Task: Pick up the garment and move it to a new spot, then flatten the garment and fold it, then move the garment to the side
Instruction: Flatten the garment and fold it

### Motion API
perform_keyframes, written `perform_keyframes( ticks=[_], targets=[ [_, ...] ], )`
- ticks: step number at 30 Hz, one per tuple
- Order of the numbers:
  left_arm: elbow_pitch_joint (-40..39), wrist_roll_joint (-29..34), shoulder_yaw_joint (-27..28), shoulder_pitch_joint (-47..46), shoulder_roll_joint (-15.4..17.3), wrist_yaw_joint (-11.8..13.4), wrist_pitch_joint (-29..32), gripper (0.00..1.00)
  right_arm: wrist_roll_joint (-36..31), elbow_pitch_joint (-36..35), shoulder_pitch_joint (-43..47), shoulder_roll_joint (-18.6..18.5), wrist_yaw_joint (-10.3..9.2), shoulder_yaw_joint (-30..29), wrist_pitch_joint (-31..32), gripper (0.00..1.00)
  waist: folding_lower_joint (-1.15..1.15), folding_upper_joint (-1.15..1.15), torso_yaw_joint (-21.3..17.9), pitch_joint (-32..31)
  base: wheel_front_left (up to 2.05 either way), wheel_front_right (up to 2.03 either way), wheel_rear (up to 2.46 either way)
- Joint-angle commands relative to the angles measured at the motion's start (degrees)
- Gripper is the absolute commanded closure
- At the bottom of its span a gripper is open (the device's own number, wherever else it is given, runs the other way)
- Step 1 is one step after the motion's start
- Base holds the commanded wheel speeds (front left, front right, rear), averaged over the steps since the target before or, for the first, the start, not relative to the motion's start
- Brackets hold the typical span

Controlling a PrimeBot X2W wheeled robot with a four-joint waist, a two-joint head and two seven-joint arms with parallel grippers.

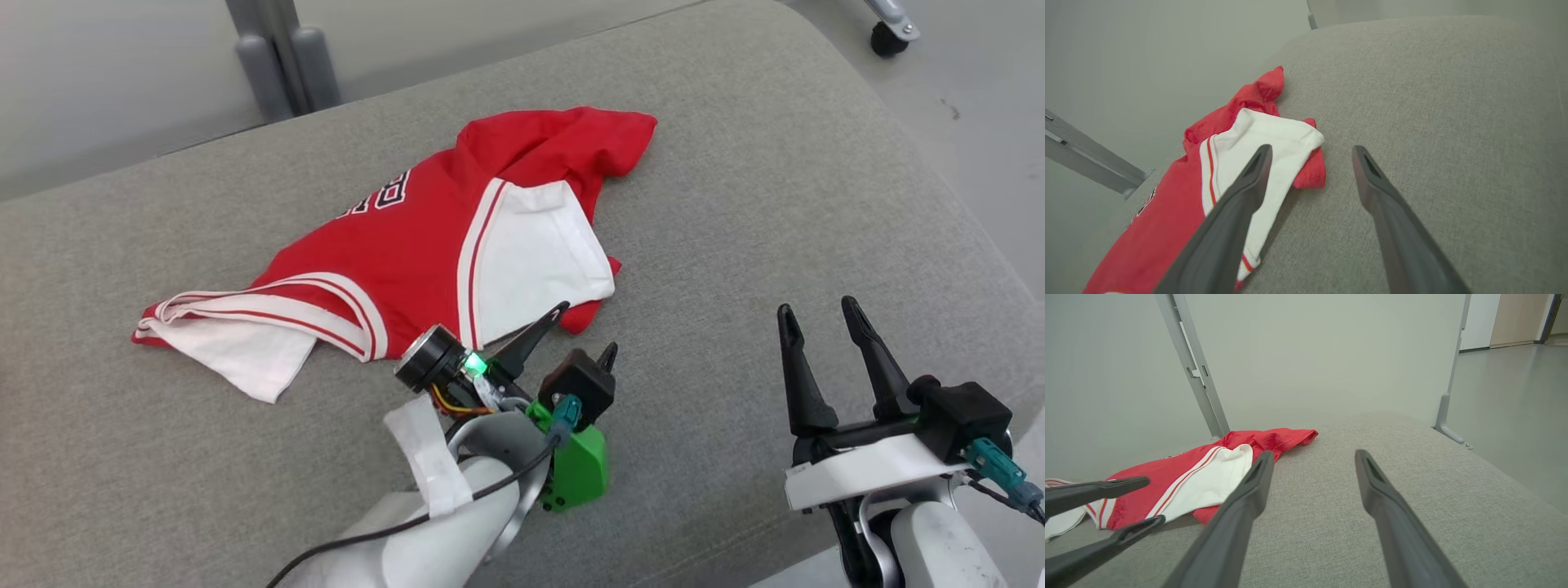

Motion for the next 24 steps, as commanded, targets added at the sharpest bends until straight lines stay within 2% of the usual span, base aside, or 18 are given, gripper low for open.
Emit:
perform_keyframes(
  ticks=[1, 10, 21, 22, 23, 24],
  targets=[
    [0.8, -1.2, -1.6, -2.6, 0.3, 0.9, 0.8, 0.0, 0.4, 0.2, -1.0, 0.5, -0.08, 0.1, 0.0, 0.0, 0.0, 0.0, -3.4, 3.5, 0.0, 0.0, 0.0],
    [8.0, -4.1, -12.1, -14.4, 0.4, 4.3, 3.5, 0.0, 2.0, 0.0, -2.9, 1.9, -0.08, -0.5, 0.0, 0.0, 0.0, 0.0, -6.3, 8.6, 0.0, 0.0, 0.0],
    [14.6, -5.6, -19.3, -20.9, 0.3, 5.5, 3.9, 0.0, 2.5, 0.0, -4.5, 2.8, -0.08, -1.1, 0.0, 0.0, 0.0, 0.0, -6.4, 11.8, 0.0, 0.0, 0.0],
    [14.6, -5.9, -19.5, -21.1, 0.3, 5.7, 3.8, 0.04, 2.6, 0.0, -4.6, 2.8, -0.08, -1.1, 0.0, 0.0, 0.0, 0.0, -6.3, 12.0, 0.0, 0.0, 0.0],
    [14.6, -6.1, -19.7, -21.3, 0.3, 5.8, 3.7, 0.31, 2.7, 0.1, -4.6, 2.8, -0.08, -1.2, 0.0, 0.0, 0.0, 0.0, -6.1, 12.1, 0.0, 0.0, 0.0],
    [14.6, -6.4, -19.9, -21.5, 0.3, 5.8, 3.6, 0.52, 2.7, 0.1, -4.6, 2.8, -0.08, -1.2, 0.0, 0.0, 0.0, 0.0, -6.0, 12.1, 0.0, 0.0, 0.0]
  ],
)
